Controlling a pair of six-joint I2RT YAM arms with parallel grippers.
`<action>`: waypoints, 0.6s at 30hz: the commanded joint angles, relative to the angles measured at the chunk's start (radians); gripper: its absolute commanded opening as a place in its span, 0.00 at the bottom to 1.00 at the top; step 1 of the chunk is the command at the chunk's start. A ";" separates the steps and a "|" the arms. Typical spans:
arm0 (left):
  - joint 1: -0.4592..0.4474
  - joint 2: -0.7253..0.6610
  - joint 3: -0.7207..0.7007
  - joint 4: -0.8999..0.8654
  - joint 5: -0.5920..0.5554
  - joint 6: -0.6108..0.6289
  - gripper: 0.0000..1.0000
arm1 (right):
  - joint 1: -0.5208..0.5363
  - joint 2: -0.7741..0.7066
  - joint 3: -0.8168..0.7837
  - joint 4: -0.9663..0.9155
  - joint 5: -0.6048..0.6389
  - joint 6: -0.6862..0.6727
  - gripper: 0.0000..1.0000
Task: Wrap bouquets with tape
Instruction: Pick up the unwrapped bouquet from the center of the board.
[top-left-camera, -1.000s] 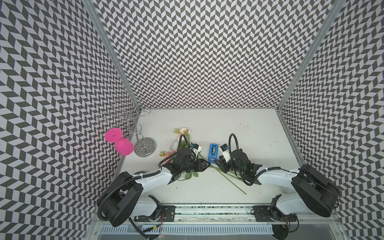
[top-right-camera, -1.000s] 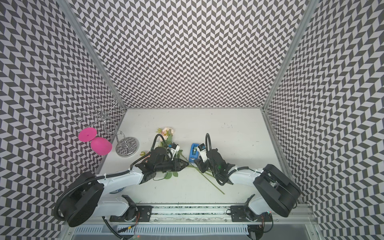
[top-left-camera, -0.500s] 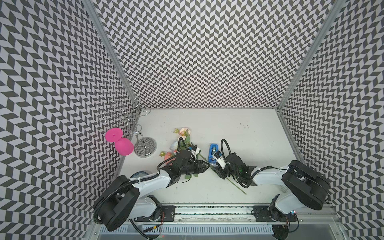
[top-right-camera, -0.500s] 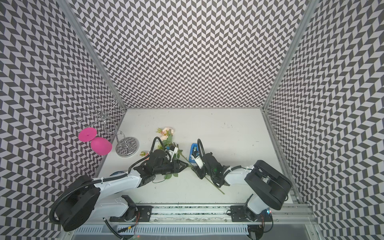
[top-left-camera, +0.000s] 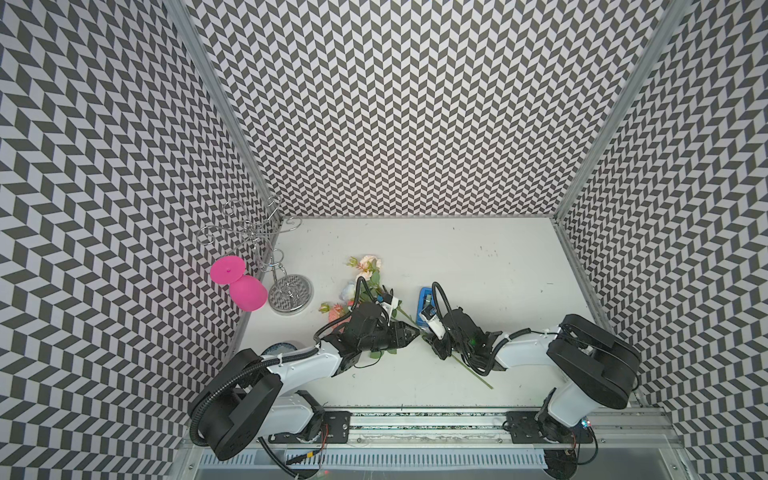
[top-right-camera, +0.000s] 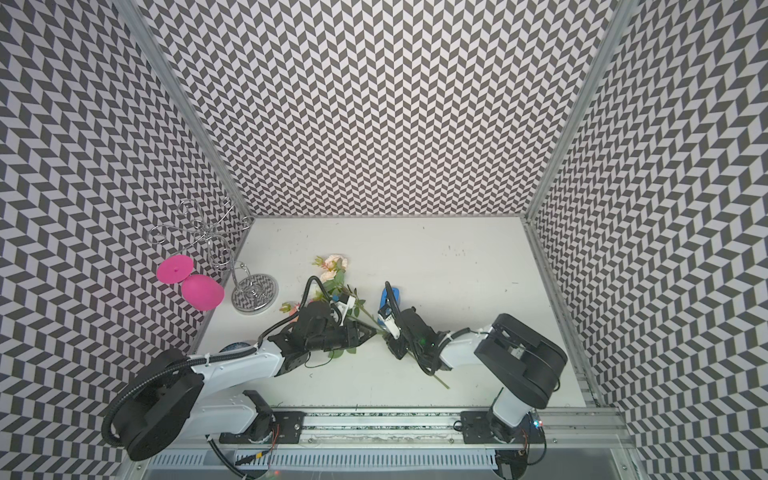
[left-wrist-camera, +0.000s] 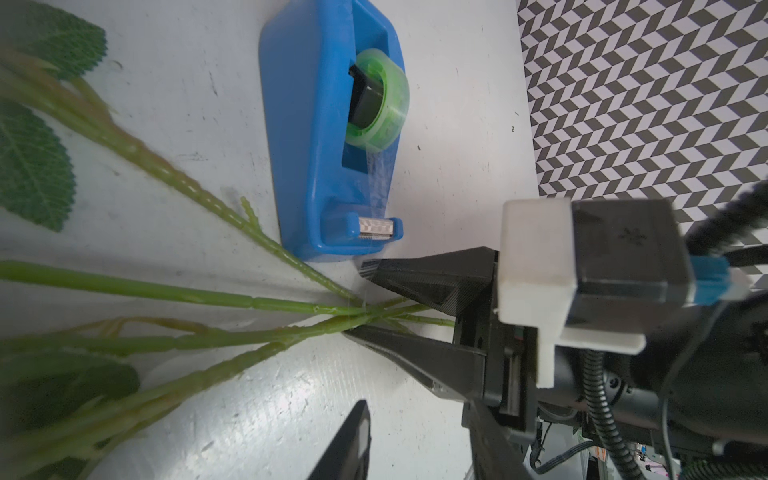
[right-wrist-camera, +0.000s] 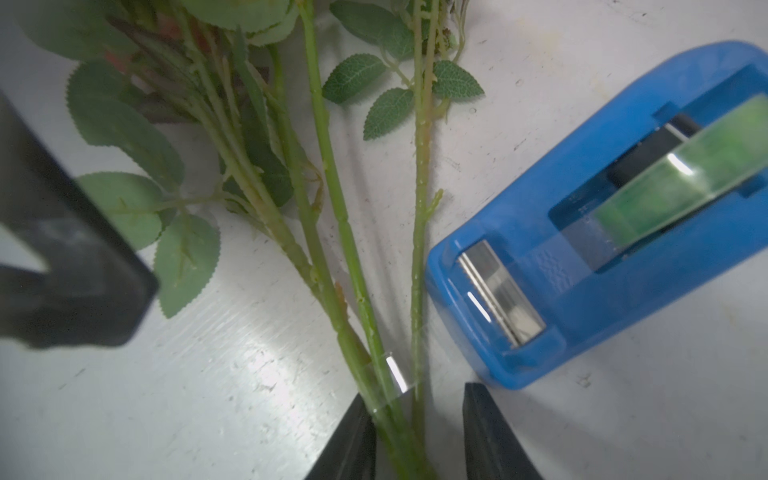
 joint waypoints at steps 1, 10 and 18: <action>0.008 0.012 -0.016 0.053 0.008 -0.018 0.41 | 0.013 0.031 -0.019 -0.015 0.038 -0.008 0.30; 0.021 0.030 -0.045 0.125 0.026 -0.060 0.40 | 0.009 0.057 -0.007 -0.027 0.024 -0.017 0.04; 0.031 0.101 -0.039 0.192 0.024 -0.077 0.40 | -0.029 0.070 0.031 -0.041 -0.027 -0.053 0.00</action>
